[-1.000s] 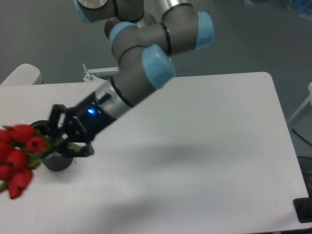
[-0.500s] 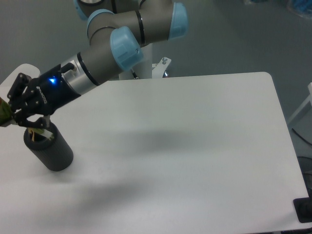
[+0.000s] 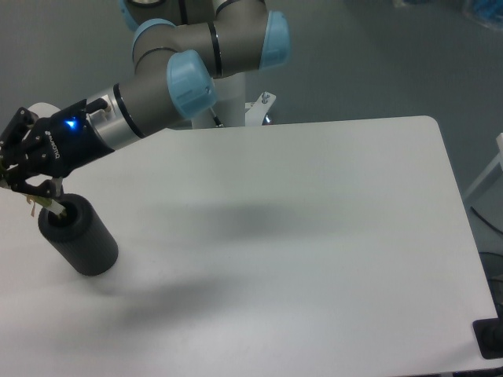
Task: Insert the flowers into the vase
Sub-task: 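Position the tulip stems above the vase opening, then lower the tulip stems down into the black vase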
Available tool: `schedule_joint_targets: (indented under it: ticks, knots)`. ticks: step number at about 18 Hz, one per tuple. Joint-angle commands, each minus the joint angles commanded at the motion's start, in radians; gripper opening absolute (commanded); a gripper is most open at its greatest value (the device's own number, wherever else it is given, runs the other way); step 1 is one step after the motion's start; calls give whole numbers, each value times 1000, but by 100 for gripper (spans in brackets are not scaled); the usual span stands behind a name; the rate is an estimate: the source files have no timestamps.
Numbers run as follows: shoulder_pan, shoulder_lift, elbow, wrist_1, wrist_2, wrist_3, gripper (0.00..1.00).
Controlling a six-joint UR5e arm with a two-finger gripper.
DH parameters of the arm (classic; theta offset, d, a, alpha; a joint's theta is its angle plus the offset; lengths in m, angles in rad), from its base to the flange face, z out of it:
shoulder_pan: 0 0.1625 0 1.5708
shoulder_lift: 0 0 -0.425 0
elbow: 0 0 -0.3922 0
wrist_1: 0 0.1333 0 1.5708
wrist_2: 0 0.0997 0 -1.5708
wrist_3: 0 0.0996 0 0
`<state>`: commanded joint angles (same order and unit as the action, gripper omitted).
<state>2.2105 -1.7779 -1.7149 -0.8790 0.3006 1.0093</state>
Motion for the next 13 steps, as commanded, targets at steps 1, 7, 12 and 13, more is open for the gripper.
schedule_joint_targets:
  ticks: [1,7,12,13]
  knots:
    - [2,0,-9,3,0,11,7]
    - [2,3,-69,14,0,86,8]
    - [-3,-11,-78,14,5,100,9]
    - [-6,-11,-84,14,6,109,9]
